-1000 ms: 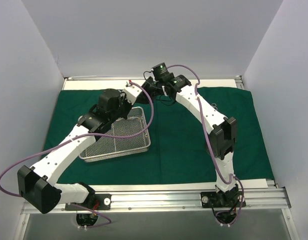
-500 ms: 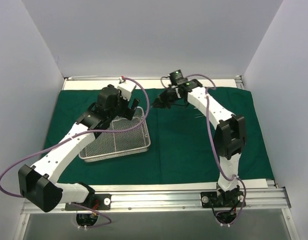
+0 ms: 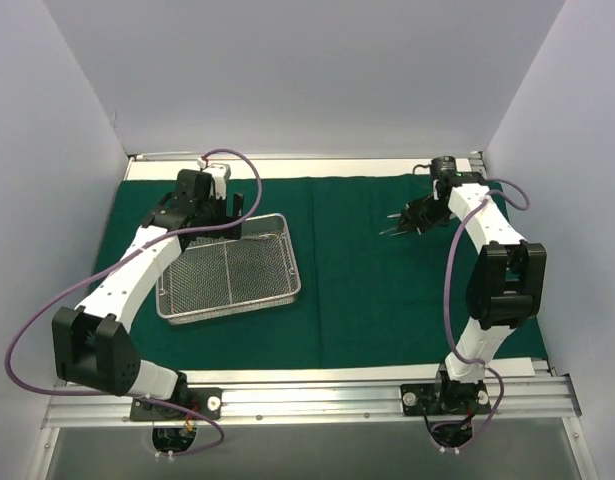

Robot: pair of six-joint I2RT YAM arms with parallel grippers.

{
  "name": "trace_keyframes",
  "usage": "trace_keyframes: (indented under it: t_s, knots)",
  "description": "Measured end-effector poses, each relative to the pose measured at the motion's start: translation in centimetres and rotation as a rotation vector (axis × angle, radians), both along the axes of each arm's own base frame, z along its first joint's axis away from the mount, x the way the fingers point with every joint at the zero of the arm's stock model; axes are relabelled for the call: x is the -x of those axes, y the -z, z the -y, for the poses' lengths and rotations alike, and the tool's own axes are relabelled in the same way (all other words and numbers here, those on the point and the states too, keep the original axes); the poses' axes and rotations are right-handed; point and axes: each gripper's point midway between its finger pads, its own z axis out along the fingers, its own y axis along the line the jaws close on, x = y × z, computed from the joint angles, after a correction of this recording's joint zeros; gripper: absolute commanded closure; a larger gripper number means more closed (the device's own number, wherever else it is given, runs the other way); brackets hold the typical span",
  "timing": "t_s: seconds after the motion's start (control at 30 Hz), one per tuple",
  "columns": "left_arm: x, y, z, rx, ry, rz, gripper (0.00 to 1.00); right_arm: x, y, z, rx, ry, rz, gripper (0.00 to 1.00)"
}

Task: Open and lay out the surgical kit
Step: Place the medical item in the surgical kit.

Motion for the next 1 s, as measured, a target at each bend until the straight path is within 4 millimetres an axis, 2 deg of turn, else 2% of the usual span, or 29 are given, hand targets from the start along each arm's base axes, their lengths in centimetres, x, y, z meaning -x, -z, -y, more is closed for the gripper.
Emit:
trace_keyframes:
  t_s: [0.07, 0.13, 0.23, 0.37, 0.57, 0.73, 1.0]
  knots:
    - [0.1, 1.4, -0.6, 0.005, -0.014, -0.056, 0.06, 0.0, 0.5, 1.6, 0.023, 0.039, -0.013, 1.0]
    - [0.2, 1.8, -0.7, 0.011, -0.023, -0.076, 0.06, 0.2, 0.9, 2.5, 0.038, 0.059, -0.025, 1.0]
    - [-0.1, 1.2, -0.9, 0.008, -0.057, -0.083, 0.06, 0.5, 1.8, 3.5, 0.057, 0.08, -0.046, 1.0]
    - [-2.0, -0.6, -1.3, -0.007, -0.11, -0.061, 0.06, 0.4, 3.5, 5.3, 0.083, 0.102, -0.08, 1.0]
    - [-1.8, -0.5, -2.9, -0.066, -0.185, -0.074, 0.06, 0.5, 6.5, 7.8, 0.116, 0.153, -0.134, 1.0]
    - [-1.4, -0.2, -3.8, -0.088, -0.222, -0.093, 0.06, 0.2, 8.3, 8.2, 0.126, 0.159, -0.161, 1.0]
    - [-1.2, 0.2, -3.9, -0.088, -0.226, -0.11, 0.06, -0.8, 9.3, 8.3, 0.126, 0.168, -0.158, 0.99]
